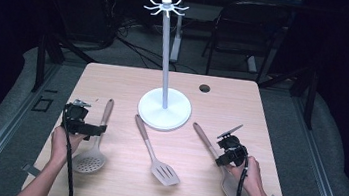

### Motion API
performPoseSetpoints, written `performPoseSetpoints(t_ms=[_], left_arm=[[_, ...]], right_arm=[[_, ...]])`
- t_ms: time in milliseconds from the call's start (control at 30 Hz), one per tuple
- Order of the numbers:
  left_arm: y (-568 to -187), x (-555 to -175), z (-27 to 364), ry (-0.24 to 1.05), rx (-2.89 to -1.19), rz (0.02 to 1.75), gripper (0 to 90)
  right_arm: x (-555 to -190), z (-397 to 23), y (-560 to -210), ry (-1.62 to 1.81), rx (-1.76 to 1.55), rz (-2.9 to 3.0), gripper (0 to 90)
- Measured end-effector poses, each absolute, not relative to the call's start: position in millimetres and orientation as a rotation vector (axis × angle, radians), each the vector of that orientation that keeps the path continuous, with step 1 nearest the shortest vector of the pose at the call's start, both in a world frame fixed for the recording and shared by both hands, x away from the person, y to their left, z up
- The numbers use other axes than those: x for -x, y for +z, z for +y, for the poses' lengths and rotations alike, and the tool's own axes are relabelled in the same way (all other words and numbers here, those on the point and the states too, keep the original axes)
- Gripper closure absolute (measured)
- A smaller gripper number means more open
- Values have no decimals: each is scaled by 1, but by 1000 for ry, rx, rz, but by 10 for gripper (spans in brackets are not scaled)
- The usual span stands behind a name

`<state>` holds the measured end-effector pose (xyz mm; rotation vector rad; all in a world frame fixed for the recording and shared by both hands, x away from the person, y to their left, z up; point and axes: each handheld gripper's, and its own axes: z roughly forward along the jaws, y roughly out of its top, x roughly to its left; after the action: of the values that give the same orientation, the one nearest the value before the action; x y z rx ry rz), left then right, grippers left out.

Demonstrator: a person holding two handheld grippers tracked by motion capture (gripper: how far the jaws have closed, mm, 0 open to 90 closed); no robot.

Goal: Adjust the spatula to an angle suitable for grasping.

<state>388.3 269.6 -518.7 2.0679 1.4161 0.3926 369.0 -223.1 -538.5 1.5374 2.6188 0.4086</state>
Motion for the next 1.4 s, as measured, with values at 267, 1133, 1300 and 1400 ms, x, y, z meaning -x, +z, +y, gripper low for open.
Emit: performPoseSetpoints(t_ms=[267,1133,1300,1400], left_arm=[[-518,-388,264,389,-2079,1401,1],[-515,-386,264,392,-2035,1395,1],[-512,-387,262,384,-1985,1394,1],[-509,-385,259,403,-1988,1378,0]], right_arm=[[-370,-212,-535,407,-1492,2605,728],[-364,-206,-522,538,-1441,2529,788],[-361,-198,-514,597,-1404,2535,788],[-360,-193,-508,634,-1364,2534,789]])
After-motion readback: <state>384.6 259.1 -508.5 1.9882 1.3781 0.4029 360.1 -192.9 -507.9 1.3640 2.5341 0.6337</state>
